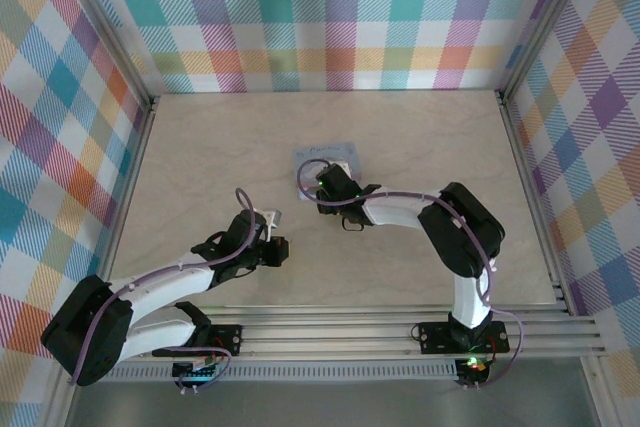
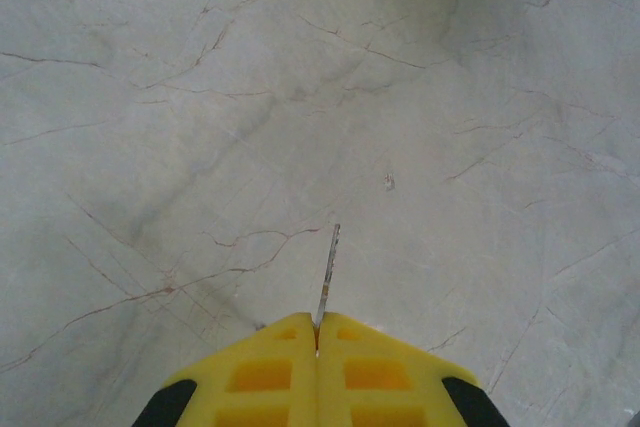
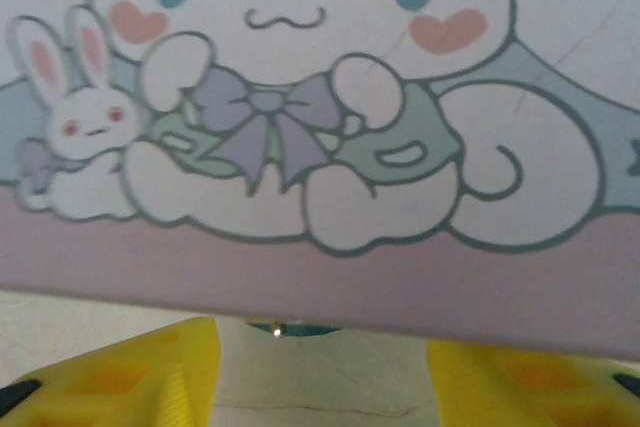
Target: Unlock a padlock with a key
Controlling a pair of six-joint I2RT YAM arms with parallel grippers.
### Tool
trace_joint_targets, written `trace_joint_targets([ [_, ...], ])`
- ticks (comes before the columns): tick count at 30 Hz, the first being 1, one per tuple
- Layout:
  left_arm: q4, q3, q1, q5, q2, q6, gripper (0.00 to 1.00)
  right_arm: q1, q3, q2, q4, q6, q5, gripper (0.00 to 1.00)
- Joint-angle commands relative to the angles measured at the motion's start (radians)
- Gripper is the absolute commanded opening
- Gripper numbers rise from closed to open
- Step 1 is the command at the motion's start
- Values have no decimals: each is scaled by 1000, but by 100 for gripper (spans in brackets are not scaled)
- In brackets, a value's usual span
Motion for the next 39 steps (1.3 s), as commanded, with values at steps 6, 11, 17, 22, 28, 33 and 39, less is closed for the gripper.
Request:
trace_joint_targets([
  [6,36,-22,10,18,-11,23,0,3,60,56,-61,82,70,56],
  [11,43,-25,11,22,-2,33,0,4,49,60,-29,77,66,55],
  [17,51,-25,10,30,10,30,0,4,60,70,-12,46,58,54],
  [22,48,-25,10,27,13,32,0,4,74,81,-19,26,48,54],
  [28,43,-31,10,15,10,24,0,8,80,78,-24,14,43,55],
  [33,41,-33,10,12,8,22,0,12,90,79,-24,-7,40,55],
  [39,39,-33,11,12,6,21,0,26,101,82,-25,-33,40,55],
])
